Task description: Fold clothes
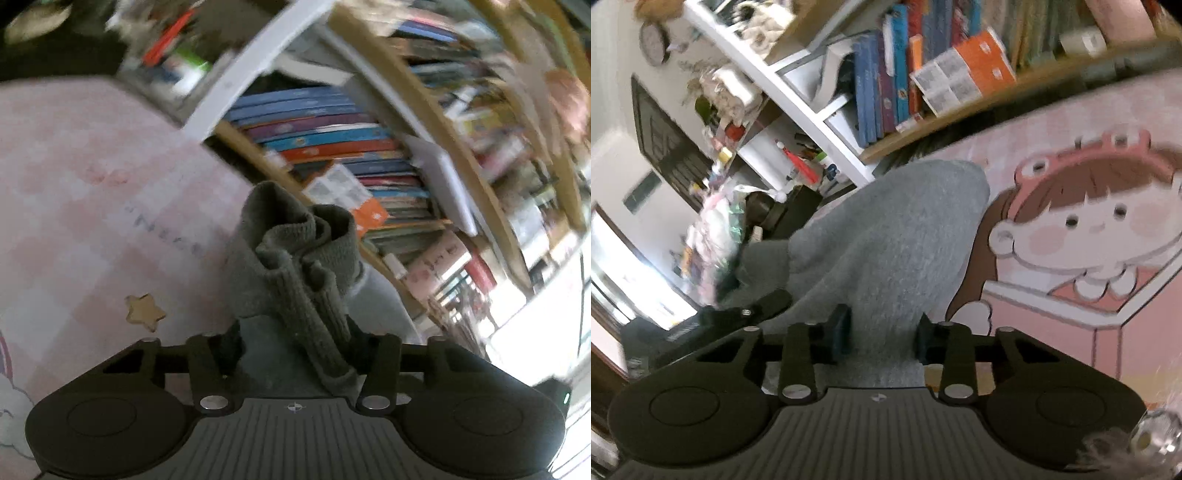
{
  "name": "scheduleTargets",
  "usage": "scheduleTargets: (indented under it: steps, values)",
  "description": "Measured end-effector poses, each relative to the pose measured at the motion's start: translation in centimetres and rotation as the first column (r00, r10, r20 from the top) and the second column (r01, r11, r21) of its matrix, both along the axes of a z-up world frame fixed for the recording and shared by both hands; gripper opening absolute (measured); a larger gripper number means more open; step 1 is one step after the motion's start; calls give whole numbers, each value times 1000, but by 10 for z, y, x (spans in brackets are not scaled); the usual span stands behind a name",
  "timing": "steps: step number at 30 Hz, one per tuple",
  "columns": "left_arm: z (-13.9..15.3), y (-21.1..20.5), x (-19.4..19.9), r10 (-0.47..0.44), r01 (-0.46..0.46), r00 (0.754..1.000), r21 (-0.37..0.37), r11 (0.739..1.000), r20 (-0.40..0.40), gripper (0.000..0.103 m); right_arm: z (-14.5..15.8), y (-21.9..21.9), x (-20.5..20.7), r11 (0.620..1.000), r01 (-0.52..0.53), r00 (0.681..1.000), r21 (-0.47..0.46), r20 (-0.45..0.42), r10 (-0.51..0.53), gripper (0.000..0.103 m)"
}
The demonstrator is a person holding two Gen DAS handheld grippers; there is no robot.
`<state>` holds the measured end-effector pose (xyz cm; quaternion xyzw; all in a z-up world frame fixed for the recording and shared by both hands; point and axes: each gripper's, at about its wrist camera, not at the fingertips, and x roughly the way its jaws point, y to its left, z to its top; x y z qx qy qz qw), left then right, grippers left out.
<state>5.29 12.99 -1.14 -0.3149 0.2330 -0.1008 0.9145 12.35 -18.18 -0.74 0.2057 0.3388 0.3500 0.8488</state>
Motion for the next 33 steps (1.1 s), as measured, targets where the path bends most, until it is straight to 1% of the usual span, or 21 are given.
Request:
scheduleTargets:
  steps: [2, 3, 5, 7, 8, 9, 11, 15, 17, 18, 20, 21, 23, 26, 29, 33]
  values:
    - [4, -7, -4, -26, 26, 999, 33, 999, 22, 48, 10, 6, -11, 997, 4, 997, -74, 80, 2, 30]
    - [4, -8, -4, -35, 34, 999, 36, 999, 18, 48, 13, 7, -16, 995, 6, 994, -98, 105, 4, 30]
    - [0, -5, -2, -40, 40, 999, 9, 999, 1, 48, 13, 8, -21, 993, 9, 993, -121, 121, 6, 30]
    - [-3, -2, 1, -43, 43, 999, -28, 999, -10, 49, 8, 3, -21, 994, 16, 996, -104, 90, -7, 32]
    - [-4, -1, 3, -44, 43, 999, -43, 998, -18, 50, 5, 0, -19, 996, 21, 998, -87, 66, -16, 35]
    - [-6, 0, 4, -43, 42, 999, -53, 998, -25, 51, 2, -4, -15, 997, 29, 999, -66, 36, -26, 40]
    - [-10, 1, 7, -41, 38, 998, -72, 997, -40, 54, -3, -10, -9, 999, 43, 999, -24, -22, -44, 44]
    - [-18, 6, 11, -40, 33, 998, -125, 992, -54, 59, -13, -16, -1, 997, 52, 992, 53, -120, -46, 46]
    - [-20, 6, 13, -41, 33, 998, -130, 991, -57, 60, -19, -19, 2, 994, 54, 986, 93, -165, -38, 48]
    - [-20, 5, 14, -44, 37, 997, -119, 992, -56, 60, -21, -20, 4, 993, 52, 983, 109, -180, -32, 49]
    - [-20, 1, 15, -50, 45, 997, -92, 995, -54, 59, -25, -22, 7, 989, 49, 978, 140, -210, -18, 47]
    - [-19, 0, 15, -54, 50, 997, -84, 995, -53, 59, -25, -22, 7, 988, 45, 977, 149, -213, -12, 42]
    - [-18, -1, 15, -61, 57, 997, -74, 996, -49, 51, -20, -18, 3, 991, 30, 986, 128, -167, -8, 36]
    - [-12, -4, 11, -70, 69, 997, -58, 996, -17, 46, -8, -11, -7, 997, 12, 998, 70, -68, -7, 32]
    - [1, -8, 11, -93, 95, 995, -36, 995, 31, 45, 3, -6, -14, 999, 9, 1000, 32, 26, -10, 31]
    - [21, -7, 28, -132, 135, 988, -23, 991, 83, 45, 15, -10, -8, 998, 27, 995, 53, 93, -32, 30]
